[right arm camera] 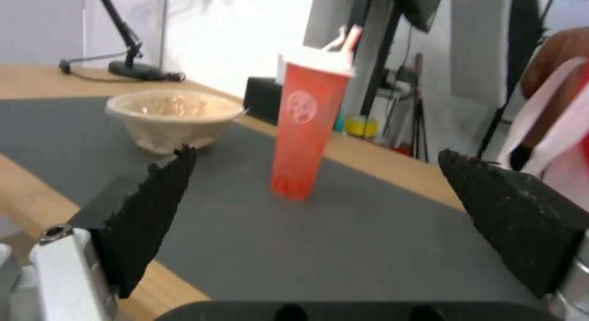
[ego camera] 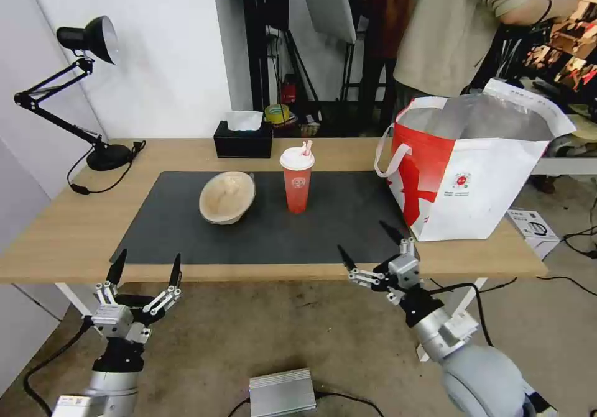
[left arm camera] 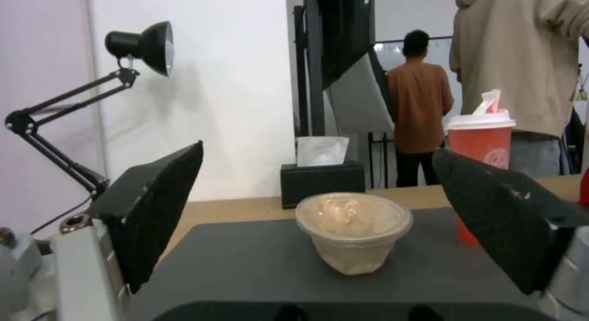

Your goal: Pick up the trash from the table and place it into the takeout bag.

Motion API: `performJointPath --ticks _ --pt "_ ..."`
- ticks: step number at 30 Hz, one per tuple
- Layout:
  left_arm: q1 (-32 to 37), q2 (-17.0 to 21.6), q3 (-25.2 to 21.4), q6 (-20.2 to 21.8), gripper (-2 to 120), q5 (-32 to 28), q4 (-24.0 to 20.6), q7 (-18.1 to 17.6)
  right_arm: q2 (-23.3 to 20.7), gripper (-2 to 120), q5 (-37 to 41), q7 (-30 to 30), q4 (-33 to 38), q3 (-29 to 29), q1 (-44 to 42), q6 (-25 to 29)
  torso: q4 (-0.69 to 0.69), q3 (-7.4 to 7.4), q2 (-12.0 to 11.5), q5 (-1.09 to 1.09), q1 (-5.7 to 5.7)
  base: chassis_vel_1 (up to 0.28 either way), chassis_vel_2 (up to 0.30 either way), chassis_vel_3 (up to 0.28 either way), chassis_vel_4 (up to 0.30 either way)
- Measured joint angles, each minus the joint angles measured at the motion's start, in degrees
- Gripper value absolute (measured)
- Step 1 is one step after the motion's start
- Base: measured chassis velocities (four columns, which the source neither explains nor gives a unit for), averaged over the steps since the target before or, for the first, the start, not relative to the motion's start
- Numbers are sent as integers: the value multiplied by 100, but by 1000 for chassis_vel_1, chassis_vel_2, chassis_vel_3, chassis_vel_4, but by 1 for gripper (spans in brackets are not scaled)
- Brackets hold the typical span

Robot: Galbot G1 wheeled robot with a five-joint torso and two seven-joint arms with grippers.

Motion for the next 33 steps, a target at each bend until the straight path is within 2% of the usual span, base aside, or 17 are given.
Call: performJointPath --ticks 4,5,7,15,22,33 --pt "1 4 -15 5 100 2 7 0 -20 100 28 -1 -58 -151 130 -75 0 0 0 0 0 0 0 0 0" --pt "-1 12 -36 18 100 2 8 -2 -105 100 149 4 -209 -479 490 -331 0 0 0 0 0 0 0 0 0" --pt "-2 7 -38 21 100 2 3 -4 -134 100 172 11 -273 -578 650 -418 1 0 0 0 0 0 0 0 0" --pt "56 1 -107 27 100 17 3 -9 -164 100 619 277 -1087 -1819 2371 -1230 1 0 0 0 0 0 0 0 0" --pt "71 6 -155 27 100 8 16 -9 -118 100 1132 351 -1586 -2172 3119 -1437 1 0 0 0 0 0 0 0 0" --pt "8 23 -137 41 100 18 43 -12 346 100 1499 317 -2630 -2824 4183 -1535 0 0 0 0 1 0 0 0 0"
